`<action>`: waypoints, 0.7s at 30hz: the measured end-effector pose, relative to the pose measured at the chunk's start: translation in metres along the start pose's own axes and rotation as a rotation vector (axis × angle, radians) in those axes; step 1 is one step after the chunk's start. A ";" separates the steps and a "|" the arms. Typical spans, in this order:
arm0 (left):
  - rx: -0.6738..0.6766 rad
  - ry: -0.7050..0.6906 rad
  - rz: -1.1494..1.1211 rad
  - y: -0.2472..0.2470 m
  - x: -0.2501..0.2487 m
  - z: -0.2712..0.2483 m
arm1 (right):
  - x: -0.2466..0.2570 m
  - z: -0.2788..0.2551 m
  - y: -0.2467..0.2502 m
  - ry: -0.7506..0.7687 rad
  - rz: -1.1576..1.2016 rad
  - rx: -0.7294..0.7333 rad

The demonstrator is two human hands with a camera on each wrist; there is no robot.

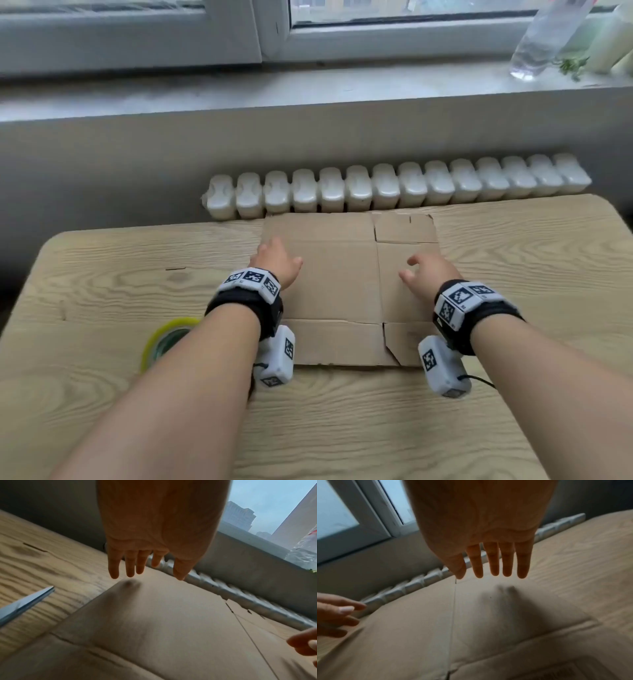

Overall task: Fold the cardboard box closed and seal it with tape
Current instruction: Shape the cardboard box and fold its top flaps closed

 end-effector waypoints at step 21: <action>-0.127 0.301 -0.426 -0.001 0.043 0.002 | -0.002 -0.003 -0.011 -0.054 -0.063 0.038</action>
Point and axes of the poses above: each hand's wrist, its own z-axis towards the middle knuckle, its own y-axis out of the back of the hand, x = y × z, the point moved 10 cm from there along z, towards the middle knuckle, and after that the axes turned 8 degrees about -y, right-handed, at the moved point
